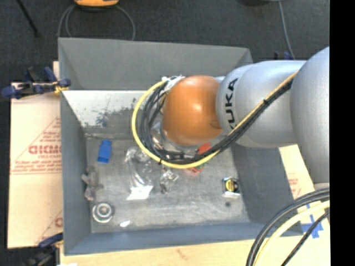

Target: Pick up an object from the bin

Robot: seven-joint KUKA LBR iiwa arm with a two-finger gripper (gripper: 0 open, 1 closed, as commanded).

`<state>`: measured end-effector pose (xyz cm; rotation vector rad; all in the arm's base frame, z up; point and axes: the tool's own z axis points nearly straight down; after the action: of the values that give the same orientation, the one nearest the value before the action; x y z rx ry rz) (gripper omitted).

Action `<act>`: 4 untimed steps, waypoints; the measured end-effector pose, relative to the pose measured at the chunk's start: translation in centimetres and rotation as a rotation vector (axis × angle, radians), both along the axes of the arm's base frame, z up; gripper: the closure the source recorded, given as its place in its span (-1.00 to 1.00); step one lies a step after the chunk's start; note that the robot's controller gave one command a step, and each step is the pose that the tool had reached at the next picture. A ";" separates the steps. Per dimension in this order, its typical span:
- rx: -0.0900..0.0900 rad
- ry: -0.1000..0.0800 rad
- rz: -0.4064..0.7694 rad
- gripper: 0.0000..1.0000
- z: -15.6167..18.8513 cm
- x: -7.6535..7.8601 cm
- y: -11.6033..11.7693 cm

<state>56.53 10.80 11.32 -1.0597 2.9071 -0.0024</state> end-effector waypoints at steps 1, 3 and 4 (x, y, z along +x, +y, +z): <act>-0.005 0.000 0.103 -1.00 0.0 0.0 0.0; -0.017 0.036 0.233 -1.00 -0.3 5.4 -1.4; -0.028 0.032 0.528 -1.00 -2.6 6.9 -11.3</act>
Offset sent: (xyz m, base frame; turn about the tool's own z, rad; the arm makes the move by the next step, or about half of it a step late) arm 0.0026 -0.0027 -0.0217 -0.1719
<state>63.40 -0.45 8.72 -1.8057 2.5625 -0.0071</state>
